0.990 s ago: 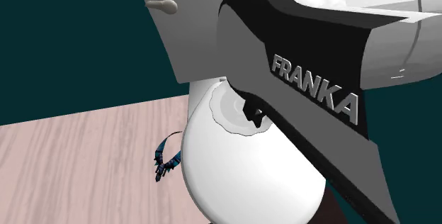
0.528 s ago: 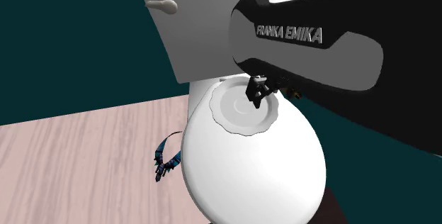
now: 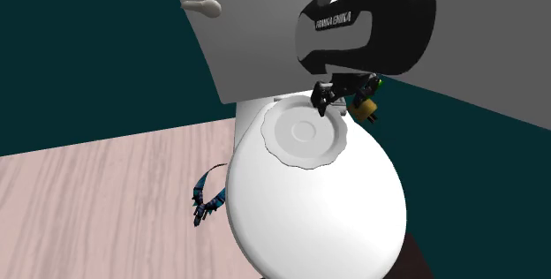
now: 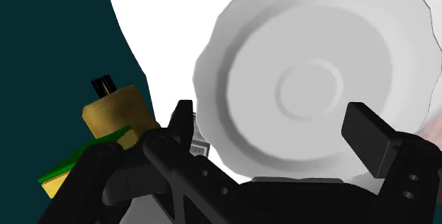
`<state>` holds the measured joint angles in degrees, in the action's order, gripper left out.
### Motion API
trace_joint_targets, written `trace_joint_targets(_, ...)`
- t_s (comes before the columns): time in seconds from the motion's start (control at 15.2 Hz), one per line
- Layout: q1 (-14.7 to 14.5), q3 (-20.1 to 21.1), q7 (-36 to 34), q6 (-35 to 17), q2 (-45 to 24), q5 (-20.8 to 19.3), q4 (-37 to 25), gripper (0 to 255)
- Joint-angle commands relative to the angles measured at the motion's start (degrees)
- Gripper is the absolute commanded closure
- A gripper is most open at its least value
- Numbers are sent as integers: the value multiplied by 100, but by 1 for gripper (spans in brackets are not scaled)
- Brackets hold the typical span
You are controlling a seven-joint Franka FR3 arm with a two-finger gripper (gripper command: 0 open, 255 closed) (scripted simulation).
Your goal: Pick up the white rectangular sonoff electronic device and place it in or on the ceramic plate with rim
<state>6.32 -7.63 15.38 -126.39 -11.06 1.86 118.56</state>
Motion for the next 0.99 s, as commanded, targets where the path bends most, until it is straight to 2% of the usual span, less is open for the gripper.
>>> trace_joint_targets(0.0,65,-11,80,-106,-502,109,-433,0)
trace_joint_targets(0.66,473,46,301,-85,-2648,505,-2764,0)
trace_joint_targets(0.92,483,68,316,-293,-2831,531,-2738,0)
